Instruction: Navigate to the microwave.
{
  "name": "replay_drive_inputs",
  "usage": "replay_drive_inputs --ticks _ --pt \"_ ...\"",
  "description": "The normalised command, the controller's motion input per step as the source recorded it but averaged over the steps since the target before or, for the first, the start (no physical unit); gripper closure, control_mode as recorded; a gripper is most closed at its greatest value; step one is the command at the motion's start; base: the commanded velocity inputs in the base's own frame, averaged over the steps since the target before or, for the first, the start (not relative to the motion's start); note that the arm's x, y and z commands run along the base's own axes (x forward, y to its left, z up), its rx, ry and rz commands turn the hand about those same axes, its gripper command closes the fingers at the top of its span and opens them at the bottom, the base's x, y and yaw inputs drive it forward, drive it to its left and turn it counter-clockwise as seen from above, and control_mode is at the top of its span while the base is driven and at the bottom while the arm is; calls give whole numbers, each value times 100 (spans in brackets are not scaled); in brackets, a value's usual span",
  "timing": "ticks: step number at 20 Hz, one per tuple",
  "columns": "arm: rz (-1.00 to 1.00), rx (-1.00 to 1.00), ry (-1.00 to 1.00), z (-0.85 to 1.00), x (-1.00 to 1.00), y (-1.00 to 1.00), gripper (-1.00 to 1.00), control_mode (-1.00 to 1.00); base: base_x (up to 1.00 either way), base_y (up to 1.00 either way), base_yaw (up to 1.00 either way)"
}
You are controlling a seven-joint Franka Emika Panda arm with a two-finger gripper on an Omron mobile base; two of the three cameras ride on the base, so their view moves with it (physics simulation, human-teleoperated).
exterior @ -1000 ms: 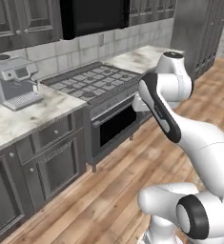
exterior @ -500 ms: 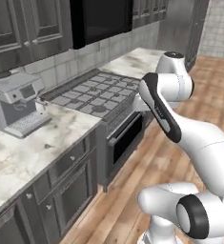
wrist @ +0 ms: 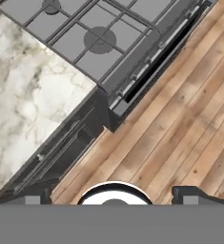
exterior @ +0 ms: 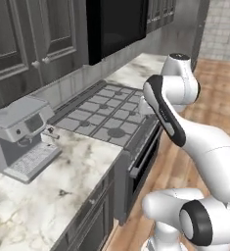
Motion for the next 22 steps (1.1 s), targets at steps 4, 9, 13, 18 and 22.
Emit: replay_drive_inputs --ticks 4,9,13,18,22 --pt "0 0 0 0 0 0 -100 100 100 -9 5" --pt "0 0 0 0 0 0 -100 100 65 -46 34" --pt "0 0 0 0 0 0 -100 100 36 -70 52" --pt "0 0 0 0 0 0 -100 100 40 -72 53" --pt "0 0 0 0 0 0 -100 100 24 -99 42"
